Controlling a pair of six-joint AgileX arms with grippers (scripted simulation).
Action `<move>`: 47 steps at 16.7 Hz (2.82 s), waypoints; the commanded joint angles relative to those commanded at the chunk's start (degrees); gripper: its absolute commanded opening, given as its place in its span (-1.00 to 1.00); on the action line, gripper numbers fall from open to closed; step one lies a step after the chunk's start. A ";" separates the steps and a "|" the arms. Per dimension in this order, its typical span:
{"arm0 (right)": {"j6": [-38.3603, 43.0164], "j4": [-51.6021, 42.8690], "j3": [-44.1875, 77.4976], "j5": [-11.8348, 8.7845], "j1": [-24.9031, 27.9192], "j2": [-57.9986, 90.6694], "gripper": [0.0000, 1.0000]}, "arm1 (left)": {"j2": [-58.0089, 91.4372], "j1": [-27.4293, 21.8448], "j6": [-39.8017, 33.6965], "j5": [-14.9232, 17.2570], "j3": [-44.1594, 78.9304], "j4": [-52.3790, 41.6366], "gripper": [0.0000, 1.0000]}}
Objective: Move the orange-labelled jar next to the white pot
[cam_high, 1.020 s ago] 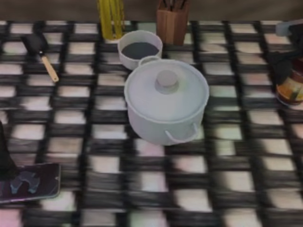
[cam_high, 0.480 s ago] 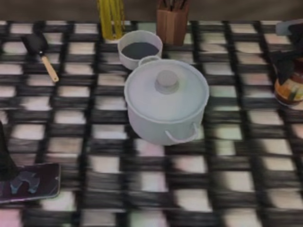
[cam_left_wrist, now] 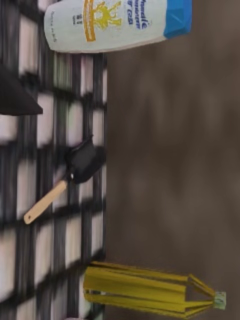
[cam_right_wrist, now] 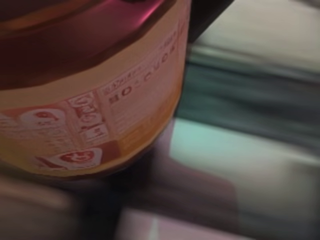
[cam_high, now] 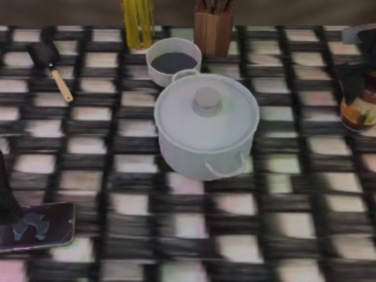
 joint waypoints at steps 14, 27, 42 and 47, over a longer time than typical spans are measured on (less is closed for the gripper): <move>0.21 -4.06 -19.00 -0.30 0.70 -23.84 -1.00 | 0.00 0.00 0.00 0.00 0.00 0.00 1.00; 9.87 -3.90 -18.97 -0.40 5.71 -22.51 -1.00 | 0.00 0.00 0.00 0.00 0.00 0.00 1.00; 28.77 1.41 -16.09 -0.28 15.28 -14.58 -1.00 | 0.00 0.00 0.00 0.00 0.00 0.00 1.00; 29.02 9.32 -22.78 -0.11 15.42 -13.34 -1.00 | 0.00 0.00 0.00 0.00 0.00 0.00 1.00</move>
